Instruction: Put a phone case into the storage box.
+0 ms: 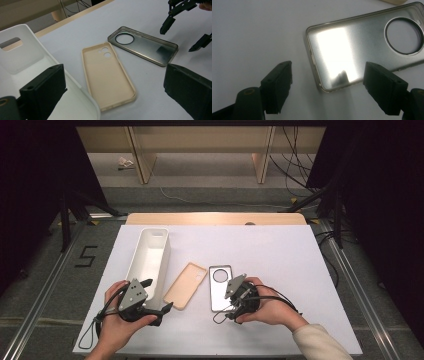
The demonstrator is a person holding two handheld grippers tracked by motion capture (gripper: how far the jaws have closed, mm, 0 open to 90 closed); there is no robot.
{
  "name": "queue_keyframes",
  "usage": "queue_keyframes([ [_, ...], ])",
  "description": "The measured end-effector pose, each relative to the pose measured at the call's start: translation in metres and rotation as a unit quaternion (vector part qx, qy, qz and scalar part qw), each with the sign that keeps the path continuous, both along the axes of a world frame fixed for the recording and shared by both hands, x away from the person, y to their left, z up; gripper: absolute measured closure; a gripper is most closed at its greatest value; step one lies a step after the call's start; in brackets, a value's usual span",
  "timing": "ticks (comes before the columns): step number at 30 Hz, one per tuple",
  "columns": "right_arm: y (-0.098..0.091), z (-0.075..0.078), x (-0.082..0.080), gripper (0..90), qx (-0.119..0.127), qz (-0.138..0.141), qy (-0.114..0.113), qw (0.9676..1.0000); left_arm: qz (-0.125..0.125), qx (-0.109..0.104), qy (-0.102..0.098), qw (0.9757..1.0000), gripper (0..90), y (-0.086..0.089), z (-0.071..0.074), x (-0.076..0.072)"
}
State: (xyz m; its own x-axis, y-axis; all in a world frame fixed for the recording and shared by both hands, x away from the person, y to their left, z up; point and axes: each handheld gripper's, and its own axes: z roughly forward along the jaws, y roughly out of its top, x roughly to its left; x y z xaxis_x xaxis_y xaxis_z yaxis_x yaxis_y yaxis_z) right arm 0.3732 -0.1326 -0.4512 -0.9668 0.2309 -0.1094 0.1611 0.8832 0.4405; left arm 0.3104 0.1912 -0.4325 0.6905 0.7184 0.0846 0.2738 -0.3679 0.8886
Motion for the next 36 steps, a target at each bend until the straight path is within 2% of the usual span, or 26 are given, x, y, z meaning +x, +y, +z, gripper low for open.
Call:
queue_keyframes([
  [1,0.000,0.000,0.000,24.5,0.000,0.000,0.000,1.0000,0.000,0.000,0.000,1.0000,3.7,0.000,0.000,0.000],
  [2,0.006,-0.001,0.003,24.8,-0.013,0.011,-0.003,0.9998,0.000,0.000,0.000,1.0000,3.7,0.000,0.000,0.000],
  [3,0.006,-0.001,0.003,24.8,-0.013,0.011,-0.003,0.9998,0.000,0.000,0.000,1.0000,3.7,0.000,0.000,0.000],
  [5,0.015,-0.001,0.005,26.7,-0.040,0.023,-0.003,0.9989,0.000,0.000,0.001,1.0000,3.7,0.000,0.000,0.000],
  [6,0.015,-0.001,0.005,26.7,-0.040,0.023,-0.003,0.9989,0.000,0.000,0.001,1.0000,3.7,0.000,0.000,0.000],
  [7,0.022,-0.002,0.008,27.4,-0.062,0.035,-0.008,0.9974,0.000,0.000,0.000,1.0000,3.7,0.000,0.000,0.000],
  [10,0.030,-0.003,0.011,30.9,-0.085,0.054,-0.008,0.9949,-0.001,0.000,0.000,1.0000,3.7,0.000,0.000,0.000],
  [11,0.033,-0.003,0.010,31.0,-0.096,0.050,-0.005,0.9941,-0.001,0.000,0.000,1.0000,3.7,0.000,0.000,0.000],
  [12,0.033,-0.003,0.010,31.0,-0.096,0.050,-0.005,0.9941,-0.001,0.000,0.000,1.0000,3.7,0.000,0.000,0.000],
  [17,0.044,-0.005,0.014,35.3,-0.131,0.070,-0.010,0.9889,-0.002,-0.001,0.001,1.0000,3.7,0.000,0.000,0.000],
  [20,0.046,-0.005,0.014,35.4,-0.144,0.072,-0.006,0.9870,-0.002,-0.001,0.001,1.0000,3.7,0.000,0.000,0.000],
  [23,0.047,-0.006,0.015,35.7,-0.146,0.072,-0.006,0.9866,-0.003,-0.001,0.001,1.0000,3.8,0.000,0.000,0.000],
  [24,0.048,-0.005,0.015,36.2,-0.153,0.074,-0.007,0.9855,-0.003,0.000,0.001,1.0000,3.7,0.000,0.000,0.000],
  [26,0.048,-0.006,0.016,37.1,-0.149,0.078,-0.007,0.9857,-0.003,0.000,0.001,1.0000,3.8,-0.001,0.000,0.000],
  [29,0.050,-0.006,0.016,37.4,-0.160,0.076,-0.004,0.9842,-0.004,0.000,0.001,1.0000,3.7,-0.001,0.000,0.000],
  [30,0.053,-0.005,0.016,37.6,-0.171,0.079,-0.001,0.9821,-0.004,0.000,0.001,1.0000,3.7,-0.001,0.000,0.000],
  [31,0.053,-0.005,0.016,37.6,-0.171,0.079,-0.001,0.9821,-0.004,0.000,0.001,1.0000,3.7,-0.001,0.000,0.000],
  [34,0.057,-0.005,0.016,42.4,-0.181,0.094,-0.003,0.9790,-0.004,0.000,0.001,1.0000,3.7,-0.001,0.000,0.000],
  [36,0.058,-0.006,0.016,47.3,-0.179,0.099,0.001,0.9789,-0.004,-0.001,0.001,1.0000,3.7,-0.001,0.000,0.000],
])
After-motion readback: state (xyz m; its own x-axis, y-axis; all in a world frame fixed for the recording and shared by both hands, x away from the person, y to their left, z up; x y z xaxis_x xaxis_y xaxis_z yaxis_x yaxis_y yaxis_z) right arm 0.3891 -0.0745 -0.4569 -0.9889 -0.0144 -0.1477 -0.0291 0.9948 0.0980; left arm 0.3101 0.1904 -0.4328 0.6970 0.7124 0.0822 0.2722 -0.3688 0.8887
